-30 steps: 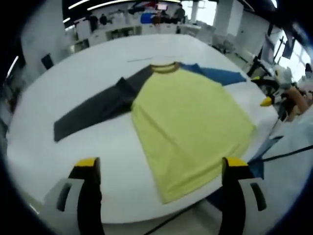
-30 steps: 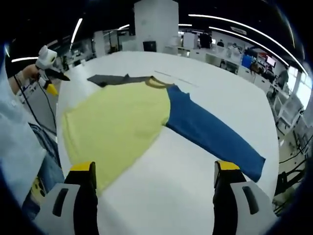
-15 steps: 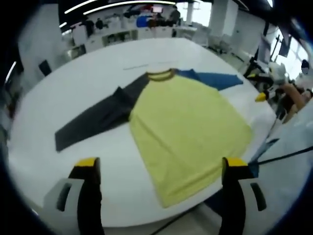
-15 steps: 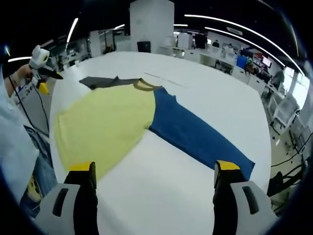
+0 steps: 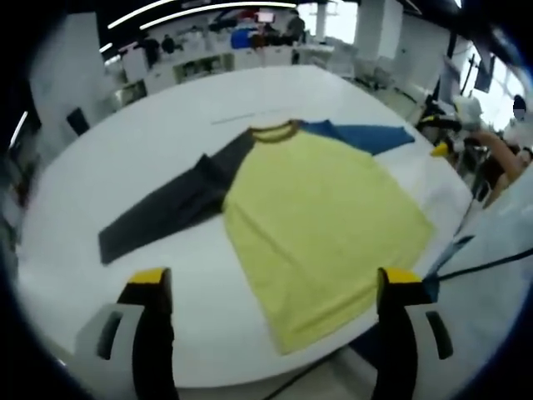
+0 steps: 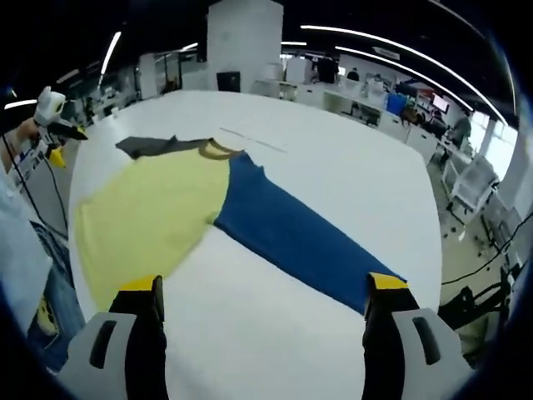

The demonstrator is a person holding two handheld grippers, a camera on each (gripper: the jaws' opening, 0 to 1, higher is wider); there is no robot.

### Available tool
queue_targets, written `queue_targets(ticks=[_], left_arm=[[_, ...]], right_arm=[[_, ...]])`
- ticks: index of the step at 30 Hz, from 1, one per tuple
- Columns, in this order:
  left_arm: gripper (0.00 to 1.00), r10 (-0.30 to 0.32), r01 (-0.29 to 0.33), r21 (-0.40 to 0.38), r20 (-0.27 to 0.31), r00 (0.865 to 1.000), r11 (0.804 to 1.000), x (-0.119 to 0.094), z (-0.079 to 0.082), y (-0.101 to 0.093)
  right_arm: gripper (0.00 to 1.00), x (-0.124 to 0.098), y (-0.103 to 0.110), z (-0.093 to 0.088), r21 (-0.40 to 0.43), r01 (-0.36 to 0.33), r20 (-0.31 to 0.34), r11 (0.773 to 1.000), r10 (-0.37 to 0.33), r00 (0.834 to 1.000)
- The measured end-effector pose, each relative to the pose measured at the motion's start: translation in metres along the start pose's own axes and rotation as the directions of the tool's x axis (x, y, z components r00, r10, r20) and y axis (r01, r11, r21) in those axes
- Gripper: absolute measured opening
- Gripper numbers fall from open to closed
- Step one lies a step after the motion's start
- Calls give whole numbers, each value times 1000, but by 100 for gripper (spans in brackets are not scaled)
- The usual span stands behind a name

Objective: Fold the garment on the visible template until the final outline fits inside the template.

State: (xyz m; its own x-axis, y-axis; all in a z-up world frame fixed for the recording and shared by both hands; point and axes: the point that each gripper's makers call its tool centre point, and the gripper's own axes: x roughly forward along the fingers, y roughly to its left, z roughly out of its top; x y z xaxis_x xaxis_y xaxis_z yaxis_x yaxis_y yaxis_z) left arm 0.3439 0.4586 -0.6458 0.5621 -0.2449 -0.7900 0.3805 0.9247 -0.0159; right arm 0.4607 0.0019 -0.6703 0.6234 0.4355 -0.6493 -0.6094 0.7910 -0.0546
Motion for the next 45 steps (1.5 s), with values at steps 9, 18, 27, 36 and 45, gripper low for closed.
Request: queue_targets(ticks=[9, 18, 27, 36, 45], left_arm=[[97, -22, 22, -15, 7, 1000, 1000, 1, 1, -6], [98, -30, 30, -25, 6, 1000, 999, 3, -1, -8], [99, -24, 24, -31, 1, 1000, 999, 2, 0, -7], [99, -17, 17, -31, 17, 1000, 999, -1, 5, -4], [99, -20, 20, -33, -4, 1000, 999, 2, 3, -3]], right_arm=[[96, -3, -28, -6, 46, 52, -3, 998, -52, 999], [93, -4, -54, -14, 115, 116, -14, 986, -116, 993], [91, -4, -75, -22, 170, 170, -8, 971, -171, 985], [81, -1, -95, -38, 247, 209, -25, 946, -210, 977], [69, 5, -103, -51, 357, 219, -33, 908, -222, 975]])
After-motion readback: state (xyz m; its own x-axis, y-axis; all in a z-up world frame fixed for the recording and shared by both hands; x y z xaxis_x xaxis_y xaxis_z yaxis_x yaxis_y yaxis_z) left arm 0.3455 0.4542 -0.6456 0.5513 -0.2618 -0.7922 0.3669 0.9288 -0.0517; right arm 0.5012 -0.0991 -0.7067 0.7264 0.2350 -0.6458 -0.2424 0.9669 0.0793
